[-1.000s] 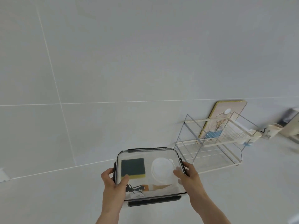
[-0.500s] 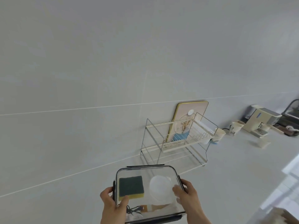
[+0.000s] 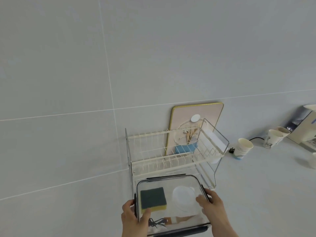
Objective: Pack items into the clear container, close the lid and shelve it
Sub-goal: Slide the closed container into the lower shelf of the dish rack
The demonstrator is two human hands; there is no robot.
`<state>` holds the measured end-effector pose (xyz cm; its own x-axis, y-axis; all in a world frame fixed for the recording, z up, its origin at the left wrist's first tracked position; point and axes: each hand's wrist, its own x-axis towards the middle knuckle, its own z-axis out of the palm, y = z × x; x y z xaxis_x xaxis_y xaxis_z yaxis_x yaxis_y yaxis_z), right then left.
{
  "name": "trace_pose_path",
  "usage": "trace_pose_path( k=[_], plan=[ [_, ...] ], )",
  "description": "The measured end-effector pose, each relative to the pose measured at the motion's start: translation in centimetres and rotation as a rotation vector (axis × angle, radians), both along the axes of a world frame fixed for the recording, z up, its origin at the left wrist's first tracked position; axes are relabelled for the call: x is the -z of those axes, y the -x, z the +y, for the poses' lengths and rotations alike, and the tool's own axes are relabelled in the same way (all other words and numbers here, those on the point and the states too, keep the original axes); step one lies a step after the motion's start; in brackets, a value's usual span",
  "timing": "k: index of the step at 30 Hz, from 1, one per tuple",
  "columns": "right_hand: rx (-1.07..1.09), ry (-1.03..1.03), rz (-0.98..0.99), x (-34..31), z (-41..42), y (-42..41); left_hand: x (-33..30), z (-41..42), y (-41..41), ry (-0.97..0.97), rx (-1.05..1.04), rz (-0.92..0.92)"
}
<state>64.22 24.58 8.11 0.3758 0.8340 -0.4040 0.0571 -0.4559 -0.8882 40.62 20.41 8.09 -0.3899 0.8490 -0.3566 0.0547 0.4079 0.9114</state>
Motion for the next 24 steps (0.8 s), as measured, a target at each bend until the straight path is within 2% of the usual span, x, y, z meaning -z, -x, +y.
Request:
trace_pose_path(
  k=[7,13,16,21,24],
  plan=[
    [-0.079,-0.092,0.017,2.3,6.3,-1.5,0.4,4.0,-2.2,0.075,0.004,0.143],
    [-0.143,-0.117,0.030,4.6,9.9,-1.0,2.2,5.7,-3.5,-0.089,-0.049,0.173],
    [-0.177,-0.111,0.027,5.9,11.2,-0.5,3.4,6.2,-3.5,-0.101,-0.036,0.218],
    [-0.225,-0.131,0.009,7.1,12.5,-0.3,3.8,6.7,-3.5,-0.075,0.119,0.380],
    [-0.300,-0.138,-0.038,7.3,12.9,-0.1,4.0,7.1,-3.5,-0.042,0.161,0.626]
  ],
)
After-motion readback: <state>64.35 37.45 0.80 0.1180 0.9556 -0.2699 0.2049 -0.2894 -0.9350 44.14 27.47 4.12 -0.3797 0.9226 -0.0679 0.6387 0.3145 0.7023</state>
